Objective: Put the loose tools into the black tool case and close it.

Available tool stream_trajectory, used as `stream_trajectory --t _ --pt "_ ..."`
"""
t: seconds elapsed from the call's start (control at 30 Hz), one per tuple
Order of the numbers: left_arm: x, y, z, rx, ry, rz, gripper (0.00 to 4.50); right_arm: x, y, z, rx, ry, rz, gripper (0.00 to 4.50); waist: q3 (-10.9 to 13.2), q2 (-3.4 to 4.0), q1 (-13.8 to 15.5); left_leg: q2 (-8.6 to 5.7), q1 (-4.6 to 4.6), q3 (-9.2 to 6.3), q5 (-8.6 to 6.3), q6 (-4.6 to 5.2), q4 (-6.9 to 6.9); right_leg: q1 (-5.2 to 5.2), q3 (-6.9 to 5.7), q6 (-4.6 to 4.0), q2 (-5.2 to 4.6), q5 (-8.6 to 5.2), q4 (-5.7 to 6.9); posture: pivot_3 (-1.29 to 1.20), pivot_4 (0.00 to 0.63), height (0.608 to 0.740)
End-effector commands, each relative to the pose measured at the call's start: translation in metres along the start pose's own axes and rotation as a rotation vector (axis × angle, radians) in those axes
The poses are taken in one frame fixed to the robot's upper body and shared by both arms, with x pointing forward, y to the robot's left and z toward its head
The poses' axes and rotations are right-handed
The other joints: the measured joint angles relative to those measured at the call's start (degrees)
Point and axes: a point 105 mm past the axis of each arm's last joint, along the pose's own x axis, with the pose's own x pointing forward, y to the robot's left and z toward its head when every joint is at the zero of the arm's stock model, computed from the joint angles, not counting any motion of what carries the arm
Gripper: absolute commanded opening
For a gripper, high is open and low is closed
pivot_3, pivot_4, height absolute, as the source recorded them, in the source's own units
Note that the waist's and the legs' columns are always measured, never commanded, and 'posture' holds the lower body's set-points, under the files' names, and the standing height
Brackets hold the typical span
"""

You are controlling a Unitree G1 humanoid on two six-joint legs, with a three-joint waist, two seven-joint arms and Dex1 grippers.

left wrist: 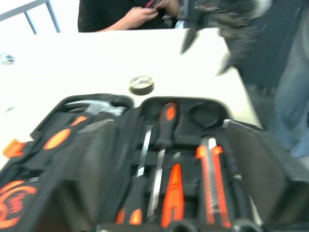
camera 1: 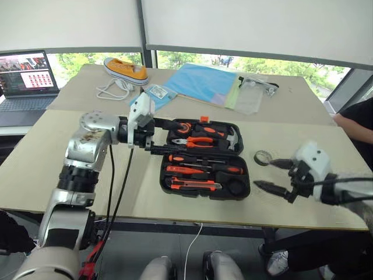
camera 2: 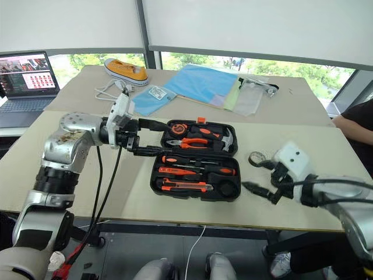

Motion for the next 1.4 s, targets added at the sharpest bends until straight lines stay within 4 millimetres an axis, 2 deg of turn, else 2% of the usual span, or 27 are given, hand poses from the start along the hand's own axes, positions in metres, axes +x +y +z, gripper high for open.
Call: stream_trajectory --t 0.03,0.13,0.23,0.3,0.33,0.53,0.7,0.83,0.93,1.03,1.1,1.2,1.4 --pt "0.002 -0.011 0.009 0.049 -0.005 -0.009 4.44 0.017 -0.027 -0.015 -0.024 0.103 -0.011 4.50 0.0 0.02 -0.1 0.00 -0.03 -0.01 0.03 -0.05 -0.03 0.01 0.00 0.00 -0.01 0.00 -0.01 0.00 0.150 0.718" --pt "0.004 -0.018 0.002 0.072 0.030 -0.009 4.44 0.043 -0.033 -0.029 -0.062 0.186 0.028 4.50 0.0 0.04 -0.2 0.06 0.01 -0.03 0.08 -0.14 -0.09 -0.02 -0.02 -0.08 0.06 -0.02 0.03 0.00 0.150 0.718" --pt "0.004 -0.022 0.000 0.088 0.039 0.002 4.44 0.056 -0.041 -0.037 -0.091 0.230 0.028 4.50 0.1 0.12 -0.3 0.06 0.01 0.00 0.10 -0.18 -0.15 -0.05 -0.01 -0.13 0.08 -0.03 0.05 0.00 0.150 0.718" --pt "0.002 -0.022 -0.002 0.086 0.045 0.020 4.50 0.064 -0.043 -0.038 -0.099 0.228 0.035 3.93 0.2 0.27 -0.2 0.04 -0.03 0.00 0.11 -0.20 -0.15 -0.09 -0.03 -0.13 0.06 -0.03 0.07 0.00 0.150 0.718" --pt "0.001 -0.023 -0.003 0.084 0.048 0.028 4.50 0.068 -0.043 -0.037 -0.104 0.222 0.044 3.79 0.2 0.28 -0.3 0.04 -0.04 0.00 0.11 -0.20 -0.16 -0.09 -0.04 -0.13 0.05 -0.03 0.07 0.00 0.150 0.718" --pt "-0.002 -0.023 -0.009 0.076 0.066 0.050 4.50 0.082 -0.038 -0.034 -0.123 0.210 0.085 1.67 0.2 0.33 -0.5 0.05 -0.02 -0.02 0.15 -0.31 -0.18 -0.06 -0.12 -0.12 0.00 -0.03 0.07 0.00 0.150 0.718" --pt "-0.001 -0.026 -0.010 0.077 0.077 0.030 4.50 0.081 -0.044 -0.032 -0.124 0.195 0.069 0.06 0.2 0.33 -0.8 0.03 0.04 -0.02 0.20 -0.42 -0.16 0.00 -0.12 -0.13 -0.01 -0.02 0.08 0.00 0.150 0.718" --pt "-0.003 -0.032 -0.017 0.069 0.116 -0.016 4.50 0.070 -0.037 -0.012 -0.125 0.116 0.119 0.06 0.2 0.42 -0.9 0.03 0.05 -0.02 0.23 -0.47 -0.17 -0.01 -0.12 -0.14 -0.03 -0.02 0.12 0.00 0.150 0.718" --pt "-0.006 -0.039 -0.026 0.073 0.161 -0.072 4.50 0.057 0.003 0.026 -0.100 -0.046 0.307 0.06 0.4 0.66 -1.0 0.04 0.03 -0.03 0.23 -0.47 -0.22 -0.05 -0.13 -0.15 -0.04 -0.01 0.12 0.00 0.150 0.718" --pt "-0.006 -0.043 -0.032 0.094 0.188 -0.098 4.50 0.045 0.055 0.043 -0.116 -0.099 0.467 0.06 0.4 0.70 -1.2 0.12 0.03 -0.03 0.23 -0.48 -0.26 -0.09 -0.20 -0.22 -0.02 -0.05 0.13 0.00 0.150 0.718" --pt "-0.004 -0.043 -0.033 0.099 0.185 -0.099 4.50 0.042 0.085 0.044 -0.132 -0.097 0.528 0.06 0.4 0.71 -1.0 0.15 0.03 -0.07 0.22 -0.51 -0.28 -0.09 -0.25 -0.24 -0.02 -0.06 0.14 0.00 0.150 0.718" --pt "-0.002 -0.041 -0.032 0.103 0.181 -0.100 4.50 0.046 0.103 0.037 -0.157 -0.063 0.525 0.06 0.4 0.71 -0.7 0.11 0.03 -0.08 0.14 -0.64 -0.22 -0.08 -0.23 -0.25 -0.07 -0.05 0.16 0.00 0.150 0.718" --pt "-0.001 -0.037 -0.031 0.119 0.180 -0.096 4.50 0.048 0.102 0.004 -0.213 0.084 0.479 0.06 0.4 0.70 0.4 -0.07 -0.02 -0.06 0.13 -0.65 -0.11 -0.06 -0.23 -0.18 -0.27 -0.03 0.16 0.00 0.150 0.718"
